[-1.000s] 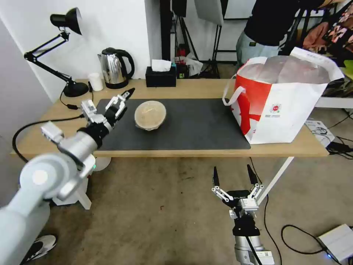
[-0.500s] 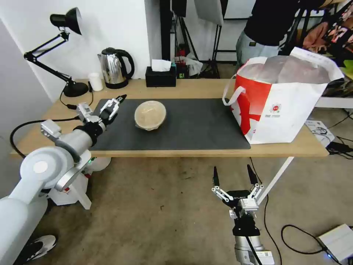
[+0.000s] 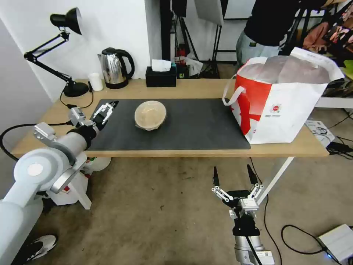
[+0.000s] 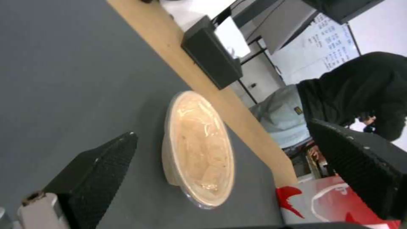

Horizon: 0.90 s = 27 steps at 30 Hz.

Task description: Pick up the trash from the table and place it into the takeout bag.

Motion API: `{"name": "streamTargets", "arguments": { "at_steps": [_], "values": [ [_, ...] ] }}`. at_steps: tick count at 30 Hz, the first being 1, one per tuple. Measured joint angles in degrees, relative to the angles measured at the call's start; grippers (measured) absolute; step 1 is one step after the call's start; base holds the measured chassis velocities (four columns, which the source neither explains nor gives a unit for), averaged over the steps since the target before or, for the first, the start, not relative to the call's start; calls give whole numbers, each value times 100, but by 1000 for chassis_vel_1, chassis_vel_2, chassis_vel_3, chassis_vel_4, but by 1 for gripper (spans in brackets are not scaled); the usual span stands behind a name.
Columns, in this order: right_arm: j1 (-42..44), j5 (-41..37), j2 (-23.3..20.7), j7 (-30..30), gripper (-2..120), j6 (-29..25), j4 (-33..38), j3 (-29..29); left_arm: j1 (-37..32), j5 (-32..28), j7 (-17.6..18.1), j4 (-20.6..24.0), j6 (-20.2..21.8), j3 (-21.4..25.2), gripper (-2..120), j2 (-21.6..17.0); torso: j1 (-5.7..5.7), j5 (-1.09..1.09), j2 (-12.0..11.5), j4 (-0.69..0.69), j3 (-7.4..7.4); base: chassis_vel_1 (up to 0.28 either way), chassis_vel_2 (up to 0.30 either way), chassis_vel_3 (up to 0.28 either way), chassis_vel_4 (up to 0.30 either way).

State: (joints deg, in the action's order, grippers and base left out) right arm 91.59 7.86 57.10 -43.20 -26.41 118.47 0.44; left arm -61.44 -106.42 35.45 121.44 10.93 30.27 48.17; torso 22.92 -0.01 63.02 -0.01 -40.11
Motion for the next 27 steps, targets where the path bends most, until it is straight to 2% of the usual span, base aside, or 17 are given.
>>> {"name": "streamTargets", "arguments": {
  "at_steps": [17,27],
  "values": [
    [0,0,0,0,100,0,0,0,226,46,50,-430,38,-243,100,132,0,1,0,2,0,0,0,0,0],
    [0,0,0,0,100,0,0,0,540,17,43,-742,145,-535,100,224,0,1,0,1,0,0,0,0,0]
  ]
}}
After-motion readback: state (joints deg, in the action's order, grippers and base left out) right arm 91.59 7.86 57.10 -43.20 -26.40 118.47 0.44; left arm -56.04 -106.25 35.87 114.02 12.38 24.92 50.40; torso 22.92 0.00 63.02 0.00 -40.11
